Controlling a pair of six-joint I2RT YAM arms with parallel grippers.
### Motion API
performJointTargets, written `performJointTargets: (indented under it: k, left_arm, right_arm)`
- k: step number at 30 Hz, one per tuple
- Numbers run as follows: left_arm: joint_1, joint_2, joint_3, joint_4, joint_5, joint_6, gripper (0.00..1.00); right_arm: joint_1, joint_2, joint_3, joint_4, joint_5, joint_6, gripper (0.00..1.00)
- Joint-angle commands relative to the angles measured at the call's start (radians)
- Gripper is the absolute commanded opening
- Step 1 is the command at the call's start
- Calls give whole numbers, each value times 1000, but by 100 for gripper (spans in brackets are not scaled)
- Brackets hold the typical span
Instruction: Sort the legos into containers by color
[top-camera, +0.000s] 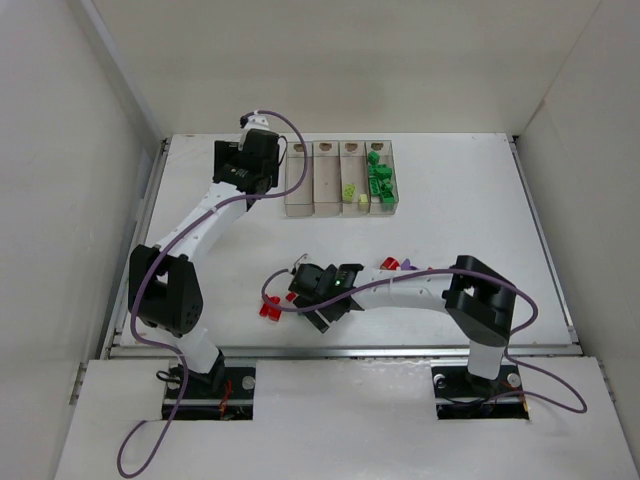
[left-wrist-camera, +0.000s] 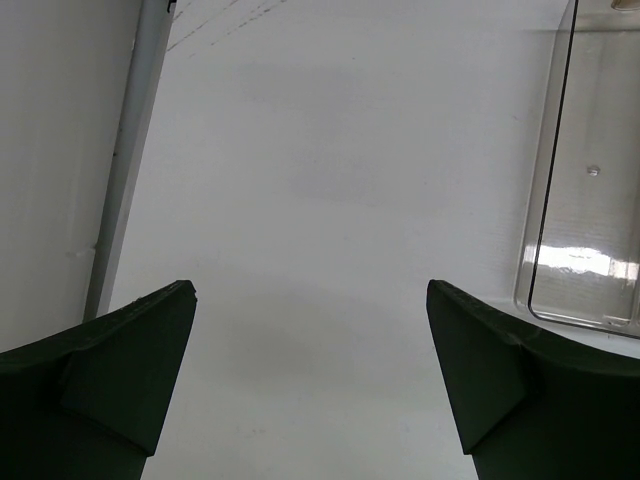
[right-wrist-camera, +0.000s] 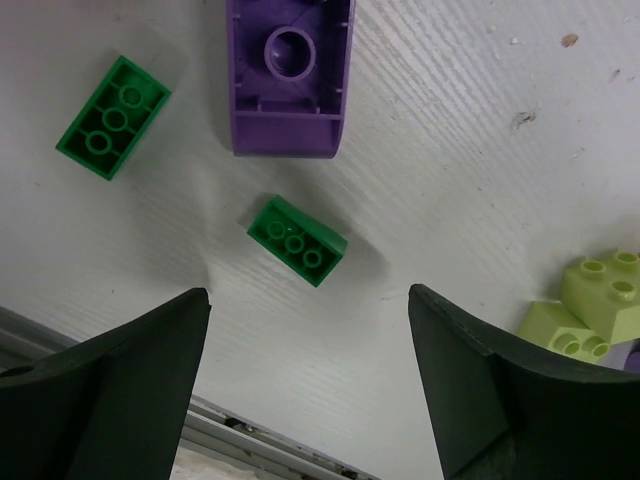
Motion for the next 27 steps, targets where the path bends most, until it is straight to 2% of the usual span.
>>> performJointTargets:
  k: [1,4,10,15,20,22,23,25,26,27]
  left_arm:
    - [1,-57,14,-1,-21,-5,100]
    - [-8,-57,14,-1,-21,-5,100]
    - [-8,-75,5,-1,-30,4,100]
    - [-8,-75,5,8,-67,26,100]
    - [-8,-85,-4,27,-87,36,100]
    - [-8,-85,-14,36,-97,49,100]
    - [-8,-85,-14,36,-97,59,100]
    - [-8,-85,-14,36,-110,70,100]
    - [-8,-85,-14,45,-119,70,100]
    - [-8,-85,-14,45,-119,70,100]
  right_arm:
    - [1,2,47,-9,59,2,85]
    - [1,2,29,37,6,-7,84]
    - [-8,-17,-54,204,-72,-167,67]
    - [-113,2,-63,224,-161,-277,59]
    - [-143,-9,-73,215,-235,-400,37]
    - [-143,-9,-73,204,-255,-412,26]
    - [-143,-9,-82,204,-255,-426,15]
    - [-143,-18,-91,204,-280,-426,4]
    - [-156,-29,-91,204,-289,-426,0]
    - [-157,-50,-100,195,-301,-426,0]
